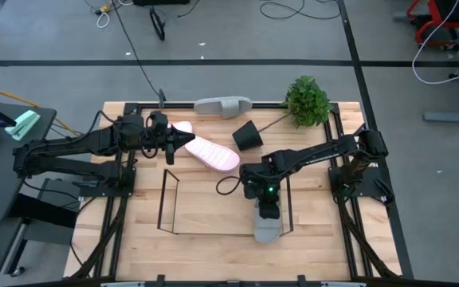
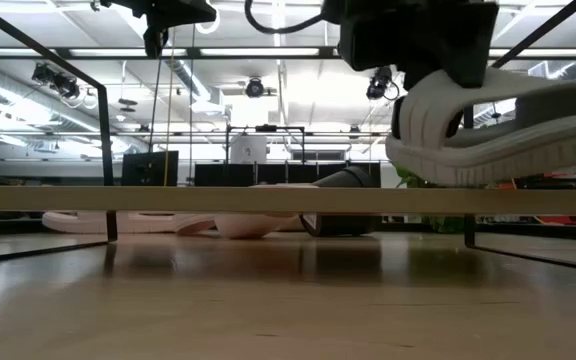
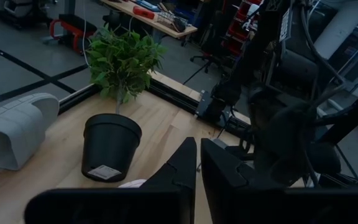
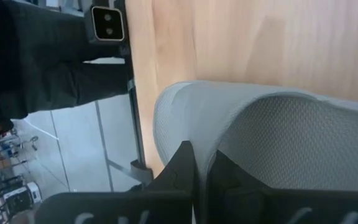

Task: Pick and place slides into the shelf
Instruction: Put the right gray slipper on the shelf, then align the gray slipper with the other gray slipper on the shelf

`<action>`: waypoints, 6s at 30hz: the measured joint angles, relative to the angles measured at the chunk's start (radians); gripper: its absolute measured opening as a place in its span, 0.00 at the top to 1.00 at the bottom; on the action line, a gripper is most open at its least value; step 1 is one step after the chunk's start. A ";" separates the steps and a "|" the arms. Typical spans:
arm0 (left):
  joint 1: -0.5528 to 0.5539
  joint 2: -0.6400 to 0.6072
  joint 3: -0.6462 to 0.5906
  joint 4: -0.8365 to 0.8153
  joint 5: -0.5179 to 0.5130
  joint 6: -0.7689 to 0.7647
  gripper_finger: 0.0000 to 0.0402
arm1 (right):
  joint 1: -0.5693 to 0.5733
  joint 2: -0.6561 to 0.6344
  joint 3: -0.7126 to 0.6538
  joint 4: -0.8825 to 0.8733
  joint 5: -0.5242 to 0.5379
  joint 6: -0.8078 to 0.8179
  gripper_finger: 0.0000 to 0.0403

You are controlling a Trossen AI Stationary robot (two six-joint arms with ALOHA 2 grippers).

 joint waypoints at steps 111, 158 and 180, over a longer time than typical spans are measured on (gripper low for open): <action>0.000 0.000 0.000 -0.043 0.000 0.006 0.92 | -0.303 -0.401 0.015 0.181 0.519 0.109 0.38; 0.322 0.000 0.000 0.033 -0.142 0.060 0.93 | -0.842 0.346 0.908 -0.116 0.272 -0.355 0.38; 0.431 0.000 0.000 0.033 0.039 0.194 0.95 | -0.843 0.502 1.064 -0.386 0.625 -0.206 0.42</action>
